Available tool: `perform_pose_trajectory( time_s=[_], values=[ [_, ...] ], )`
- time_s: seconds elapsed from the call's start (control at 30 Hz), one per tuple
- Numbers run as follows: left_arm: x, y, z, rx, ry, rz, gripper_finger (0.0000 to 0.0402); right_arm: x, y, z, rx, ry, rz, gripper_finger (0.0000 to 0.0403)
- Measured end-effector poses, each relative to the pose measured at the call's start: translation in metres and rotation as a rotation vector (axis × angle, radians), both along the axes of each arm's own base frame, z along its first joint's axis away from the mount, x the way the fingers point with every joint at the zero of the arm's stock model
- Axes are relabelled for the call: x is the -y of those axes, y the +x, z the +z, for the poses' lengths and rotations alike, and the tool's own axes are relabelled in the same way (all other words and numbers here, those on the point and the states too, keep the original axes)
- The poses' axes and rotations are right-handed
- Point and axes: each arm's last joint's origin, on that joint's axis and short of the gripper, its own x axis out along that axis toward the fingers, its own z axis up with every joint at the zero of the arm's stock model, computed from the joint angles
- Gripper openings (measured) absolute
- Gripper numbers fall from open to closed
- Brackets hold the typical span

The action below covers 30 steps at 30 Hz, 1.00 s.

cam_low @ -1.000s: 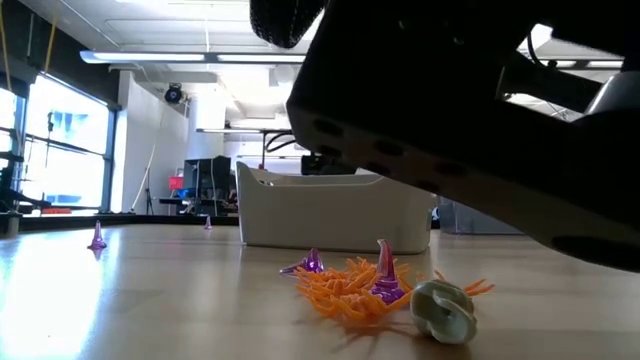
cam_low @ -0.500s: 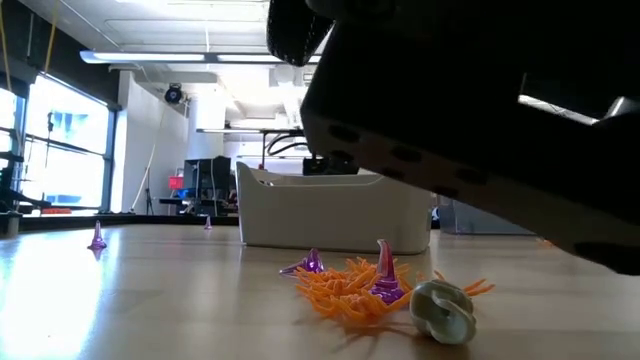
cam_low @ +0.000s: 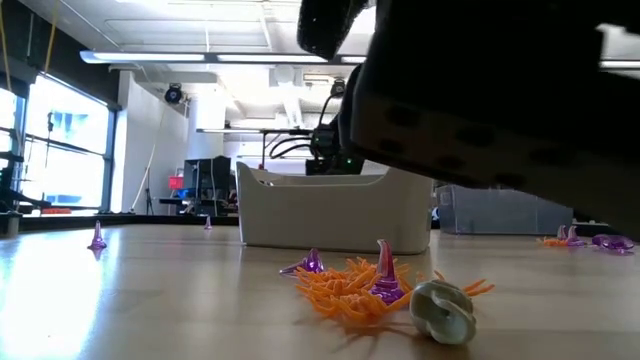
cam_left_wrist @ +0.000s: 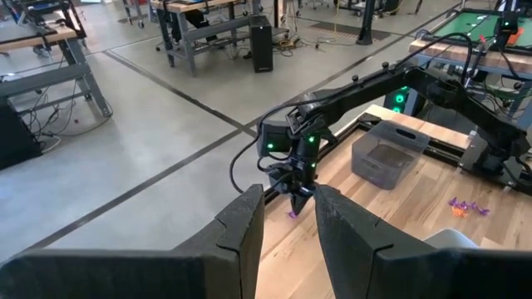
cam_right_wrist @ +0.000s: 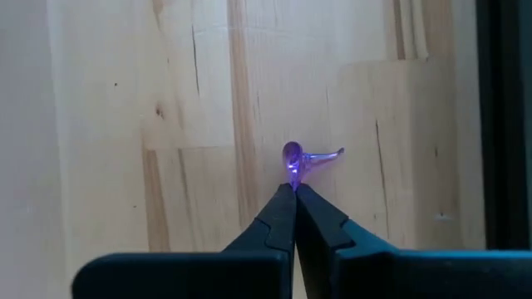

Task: Sort Halloween decoration
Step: Put the violet witch hat toy into the black bin

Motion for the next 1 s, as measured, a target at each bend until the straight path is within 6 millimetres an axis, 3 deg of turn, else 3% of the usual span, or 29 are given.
perform_pose_trajectory(
  time_s=[0.4, 0.73, 1.0],
  values=[
    [0.000, 0.000, 0.000, 0.000, 0.000, 0.000, 0.0097, -0.002, -0.003, 0.004, -0.037, 0.038, -0.052, 0.0000],
    [0.000, 0.000, 0.000, 0.000, 0.000, 0.000, 0.0097, -0.003, -0.004, 0.043, -0.008, 0.005, -0.054, 0.0000],
    [0.001, 0.000, -0.001, -0.017, -0.025, -0.024, 0.0097, -0.017, -0.028, 0.056, -0.216, 0.125, -0.076, 0.0000]
  ],
)
